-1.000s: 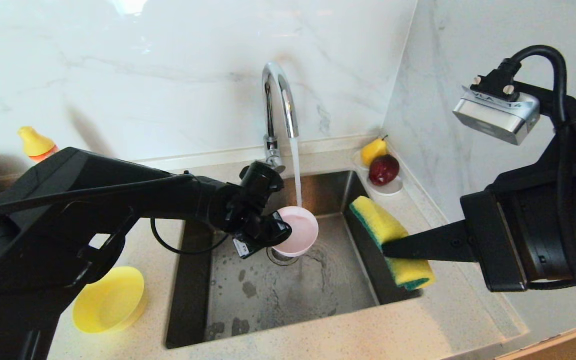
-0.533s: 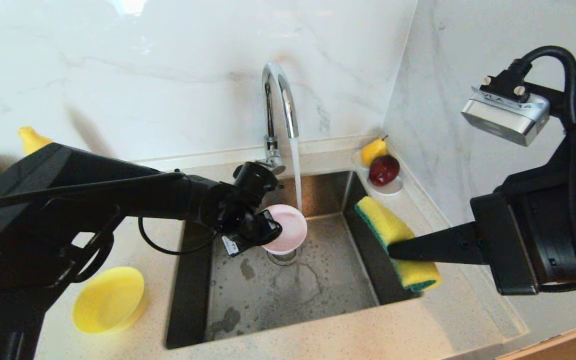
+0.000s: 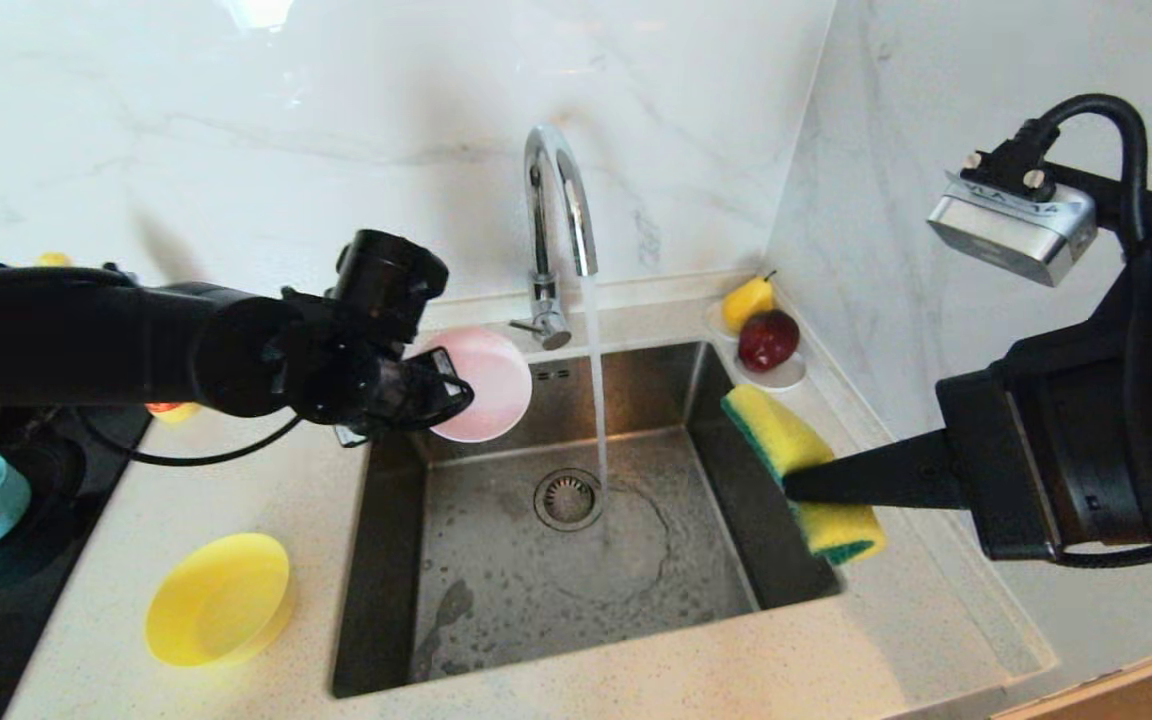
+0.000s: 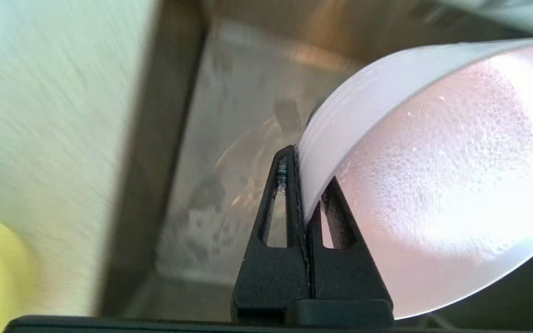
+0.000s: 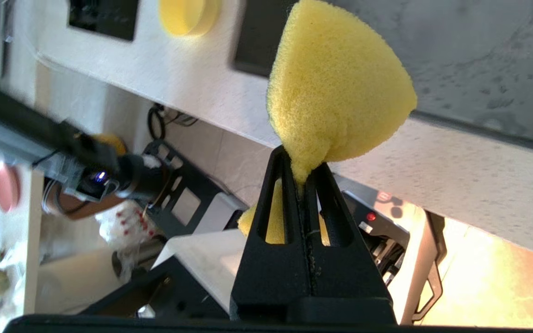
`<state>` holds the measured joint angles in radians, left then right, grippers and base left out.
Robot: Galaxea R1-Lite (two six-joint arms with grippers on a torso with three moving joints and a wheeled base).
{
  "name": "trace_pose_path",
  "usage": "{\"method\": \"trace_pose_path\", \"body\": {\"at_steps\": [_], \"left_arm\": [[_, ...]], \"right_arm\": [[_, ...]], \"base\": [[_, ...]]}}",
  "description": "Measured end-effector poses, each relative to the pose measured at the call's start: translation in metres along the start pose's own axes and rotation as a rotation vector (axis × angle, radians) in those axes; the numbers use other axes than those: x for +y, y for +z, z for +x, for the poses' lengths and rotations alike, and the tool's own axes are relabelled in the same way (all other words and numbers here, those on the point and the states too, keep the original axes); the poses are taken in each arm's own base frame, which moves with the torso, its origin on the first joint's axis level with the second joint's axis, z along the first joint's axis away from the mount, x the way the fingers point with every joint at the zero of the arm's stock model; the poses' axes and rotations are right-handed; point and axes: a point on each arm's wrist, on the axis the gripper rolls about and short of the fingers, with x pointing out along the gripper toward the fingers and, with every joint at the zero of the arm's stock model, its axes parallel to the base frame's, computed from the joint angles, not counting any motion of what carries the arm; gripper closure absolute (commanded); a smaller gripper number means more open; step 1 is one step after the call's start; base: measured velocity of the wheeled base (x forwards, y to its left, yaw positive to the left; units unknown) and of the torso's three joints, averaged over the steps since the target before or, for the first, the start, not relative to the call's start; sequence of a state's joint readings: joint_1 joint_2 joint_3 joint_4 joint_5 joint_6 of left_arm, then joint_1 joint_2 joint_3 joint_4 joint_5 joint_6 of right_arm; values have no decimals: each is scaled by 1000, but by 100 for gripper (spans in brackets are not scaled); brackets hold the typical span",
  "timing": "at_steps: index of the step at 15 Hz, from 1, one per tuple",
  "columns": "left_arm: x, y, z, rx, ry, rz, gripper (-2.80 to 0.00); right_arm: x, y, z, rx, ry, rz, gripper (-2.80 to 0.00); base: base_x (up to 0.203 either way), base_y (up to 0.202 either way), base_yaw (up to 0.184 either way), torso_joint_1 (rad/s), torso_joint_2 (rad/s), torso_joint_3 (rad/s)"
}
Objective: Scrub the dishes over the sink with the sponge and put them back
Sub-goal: Rinse the bowl
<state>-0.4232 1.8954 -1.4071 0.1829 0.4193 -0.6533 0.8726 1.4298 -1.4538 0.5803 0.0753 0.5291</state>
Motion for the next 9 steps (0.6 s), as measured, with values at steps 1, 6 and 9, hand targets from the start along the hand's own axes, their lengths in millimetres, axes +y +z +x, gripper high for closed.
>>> {"method": "trace_pose_path", "body": {"at_steps": [1, 6, 9], "left_arm": [[4, 5, -12, -49, -27, 25, 0], [20, 29, -45, -392, -115, 122, 0], [22, 46, -63, -590, -175, 129, 0]], "right_arm": [[-1, 1, 0, -3, -5, 4, 0], [-5, 1, 3, 4, -22, 19, 0], [-7, 1, 4, 6, -27, 20, 0]], "base": [[0, 0, 0, 0, 0, 0], [0, 0, 0, 0, 0, 0], [0, 0, 0, 0, 0, 0]]}}
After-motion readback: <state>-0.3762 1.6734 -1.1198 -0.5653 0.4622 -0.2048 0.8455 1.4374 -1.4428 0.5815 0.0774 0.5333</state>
